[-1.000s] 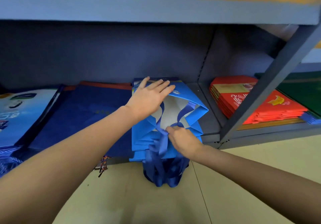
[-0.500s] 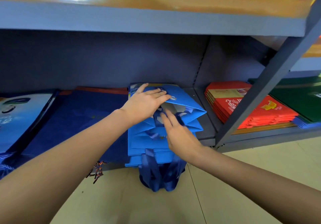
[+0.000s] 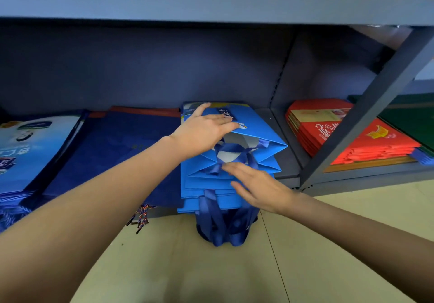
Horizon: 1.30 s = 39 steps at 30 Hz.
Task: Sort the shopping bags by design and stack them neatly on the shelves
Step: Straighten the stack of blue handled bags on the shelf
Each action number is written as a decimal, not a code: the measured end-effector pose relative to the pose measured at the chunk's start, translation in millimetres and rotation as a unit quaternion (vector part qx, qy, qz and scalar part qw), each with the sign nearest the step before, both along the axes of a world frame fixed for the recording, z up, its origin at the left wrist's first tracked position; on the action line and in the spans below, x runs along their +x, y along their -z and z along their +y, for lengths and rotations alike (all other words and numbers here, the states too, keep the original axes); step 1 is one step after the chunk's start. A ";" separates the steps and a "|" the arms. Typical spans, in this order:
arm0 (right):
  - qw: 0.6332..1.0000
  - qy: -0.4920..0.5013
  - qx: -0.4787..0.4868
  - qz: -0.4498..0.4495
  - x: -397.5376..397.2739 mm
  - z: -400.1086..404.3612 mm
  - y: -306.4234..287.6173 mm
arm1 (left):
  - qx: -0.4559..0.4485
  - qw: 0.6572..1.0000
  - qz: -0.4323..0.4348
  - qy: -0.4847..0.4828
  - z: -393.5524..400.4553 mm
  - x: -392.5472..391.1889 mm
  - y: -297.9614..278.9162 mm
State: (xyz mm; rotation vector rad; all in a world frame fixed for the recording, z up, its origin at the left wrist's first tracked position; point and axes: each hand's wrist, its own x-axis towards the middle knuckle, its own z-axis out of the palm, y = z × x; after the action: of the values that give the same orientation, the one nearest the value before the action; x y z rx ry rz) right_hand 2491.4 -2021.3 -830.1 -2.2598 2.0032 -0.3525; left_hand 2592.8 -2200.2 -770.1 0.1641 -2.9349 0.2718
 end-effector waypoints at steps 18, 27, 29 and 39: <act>0.799 0.384 -0.061 -0.459 33.4 -31.1 6.9 | 0.057 0.997 -0.057 0.010 8.5 8.8 9.8; 0.947 0.209 0.239 -0.052 40.7 -28.6 20.7 | 0.007 0.992 -0.127 -0.019 13.8 8.4 8.9; 0.953 0.196 0.228 -0.036 44.7 -21.9 15.6 | -0.014 0.989 -0.144 -0.025 15.7 8.4 11.7; 0.986 0.074 -0.077 0.129 3.7 62.7 6.5 | -0.007 0.987 -0.158 -0.014 13.4 9.7 22.9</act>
State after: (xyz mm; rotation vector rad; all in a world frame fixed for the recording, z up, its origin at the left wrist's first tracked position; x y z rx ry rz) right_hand 2495.0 -1958.6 -836.6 -2.3595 2.3572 -0.2443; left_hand 2602.5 -2186.8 -793.0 0.1736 -3.2453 0.3531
